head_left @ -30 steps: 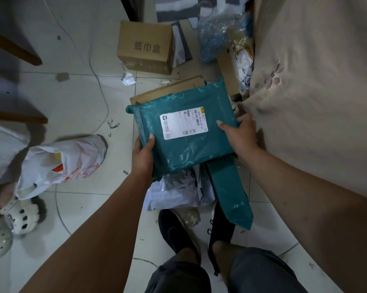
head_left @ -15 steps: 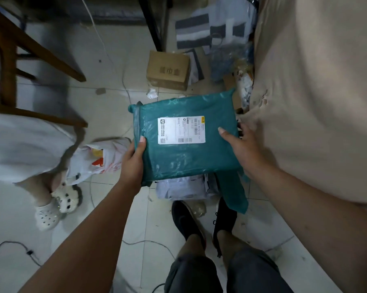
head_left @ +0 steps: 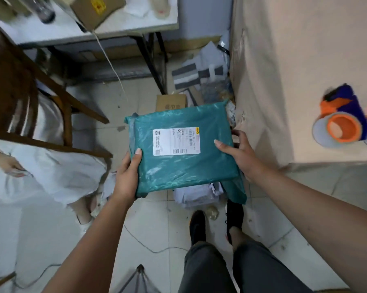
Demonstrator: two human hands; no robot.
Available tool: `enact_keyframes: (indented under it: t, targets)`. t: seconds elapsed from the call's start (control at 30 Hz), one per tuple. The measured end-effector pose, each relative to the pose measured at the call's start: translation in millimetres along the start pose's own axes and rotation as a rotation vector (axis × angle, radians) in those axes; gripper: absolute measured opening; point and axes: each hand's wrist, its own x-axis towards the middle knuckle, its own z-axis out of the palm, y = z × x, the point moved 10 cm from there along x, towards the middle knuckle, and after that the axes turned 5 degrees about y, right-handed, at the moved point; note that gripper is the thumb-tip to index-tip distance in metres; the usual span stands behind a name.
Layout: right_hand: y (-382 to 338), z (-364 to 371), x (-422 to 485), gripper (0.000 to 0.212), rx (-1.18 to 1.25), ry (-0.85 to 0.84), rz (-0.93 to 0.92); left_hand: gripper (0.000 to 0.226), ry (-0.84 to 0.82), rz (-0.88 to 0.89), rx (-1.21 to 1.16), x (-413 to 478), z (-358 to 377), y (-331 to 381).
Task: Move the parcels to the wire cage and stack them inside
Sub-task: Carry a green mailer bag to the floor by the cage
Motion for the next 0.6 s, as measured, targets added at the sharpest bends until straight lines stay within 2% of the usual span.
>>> enact_keyframes:
  t: [0.1, 0.17, 0.37, 0.5, 0.6]
  targets:
    - [-17, -11, -33, 0.091, 0.044, 0.035, -0.011, 0.06, -0.103, 0.032, 0.005, -20, 5, 28]
    - [-25, -20, -55, 0.092, 0.08, 0.07, -0.024, 0.054, -0.178, 0.079, -0.001, -31, 13, 46]
    - [-33, -57, -112, 0.076, 0.225, 0.191, -0.062, 0.032, -0.372, 0.175, 0.068, -71, 53, 89]
    - [-32, -96, -148, 0.077, 0.264, 0.241, -0.088, 0.046, -0.497, 0.237, 0.17, -104, 95, 103]
    - [-27, -135, -182, 0.079, 0.305, 0.311, -0.098, 0.066, -0.575, 0.261, 0.212, -132, 134, 105]
